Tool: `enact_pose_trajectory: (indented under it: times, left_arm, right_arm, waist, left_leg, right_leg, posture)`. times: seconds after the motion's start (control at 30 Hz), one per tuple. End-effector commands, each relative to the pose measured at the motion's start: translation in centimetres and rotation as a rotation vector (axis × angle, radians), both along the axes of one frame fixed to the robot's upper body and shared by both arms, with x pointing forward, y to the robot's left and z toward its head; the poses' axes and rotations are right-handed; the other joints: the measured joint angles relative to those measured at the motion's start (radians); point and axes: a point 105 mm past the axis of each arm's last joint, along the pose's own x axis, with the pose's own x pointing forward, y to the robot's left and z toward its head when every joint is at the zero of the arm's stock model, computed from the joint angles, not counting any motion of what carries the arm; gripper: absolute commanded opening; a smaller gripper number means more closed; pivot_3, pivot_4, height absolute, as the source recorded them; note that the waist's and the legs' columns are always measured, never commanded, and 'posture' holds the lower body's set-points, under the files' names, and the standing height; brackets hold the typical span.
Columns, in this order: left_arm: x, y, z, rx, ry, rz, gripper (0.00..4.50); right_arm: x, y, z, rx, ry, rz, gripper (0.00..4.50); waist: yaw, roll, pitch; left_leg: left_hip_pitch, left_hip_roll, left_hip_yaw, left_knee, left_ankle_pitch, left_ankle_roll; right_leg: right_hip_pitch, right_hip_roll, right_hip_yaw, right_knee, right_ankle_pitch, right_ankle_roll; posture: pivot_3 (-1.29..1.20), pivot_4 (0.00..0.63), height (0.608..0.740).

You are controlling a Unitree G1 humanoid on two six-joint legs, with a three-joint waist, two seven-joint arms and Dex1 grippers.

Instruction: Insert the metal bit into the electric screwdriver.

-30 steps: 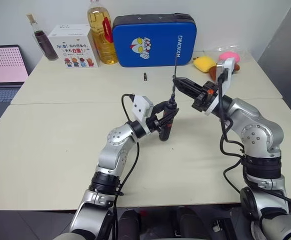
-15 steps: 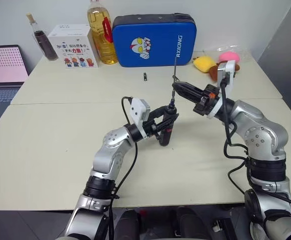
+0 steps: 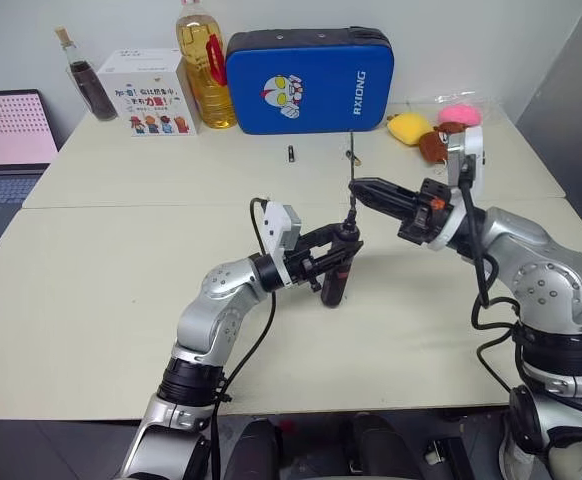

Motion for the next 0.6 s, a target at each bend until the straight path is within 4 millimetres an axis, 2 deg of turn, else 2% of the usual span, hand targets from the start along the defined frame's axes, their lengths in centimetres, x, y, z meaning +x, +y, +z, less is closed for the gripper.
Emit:
enact_pose_trajectory:
  times: [0.03, 0.37, 0.6]
  left_arm:
    - [-1.0, -0.1, 3.6, -0.080, -0.132, -0.021, 1.68]
    - [-1.6, -0.3, 2.7, -0.047, -0.151, -0.039, 1.68]
    - [-2.1, -0.2, 1.8, -0.011, -0.166, -0.049, 1.68]
  right_arm:
    - [-0.7, -0.1, -0.6, -0.027, 0.018, 0.020, 0.03]
    - [-0.6, 0.1, -1.7, -0.037, 0.043, 0.015, 0.03]
    - [-0.7, 0.5, -1.7, -0.066, 0.040, 0.043, 0.03]
  waist:
    - [0.000, 0.000, 0.000]
    - [0.000, 0.000, 0.000]
    - [0.000, 0.000, 0.000]
  left_leg:
    - [0.000, 0.000, 0.000, 0.000, 0.000, 0.000]
    - [0.001, 0.000, 0.000, 0.000, 0.000, 0.000]
    - [0.001, 0.000, 0.000, 0.000, 0.000, 0.000]
  right_leg:
    - [0.000, 0.000, 0.000, 0.000, 0.000, 0.000]
    - [0.000, 0.001, 0.000, 0.000, 0.000, 0.000]
    - [0.001, 0.001, 0.000, 0.000, 0.000, 0.000]
  posture:
    - [0.00, 0.150, 0.740]
    - [0.00, 0.150, 0.740]
    - [0.00, 0.150, 0.740]
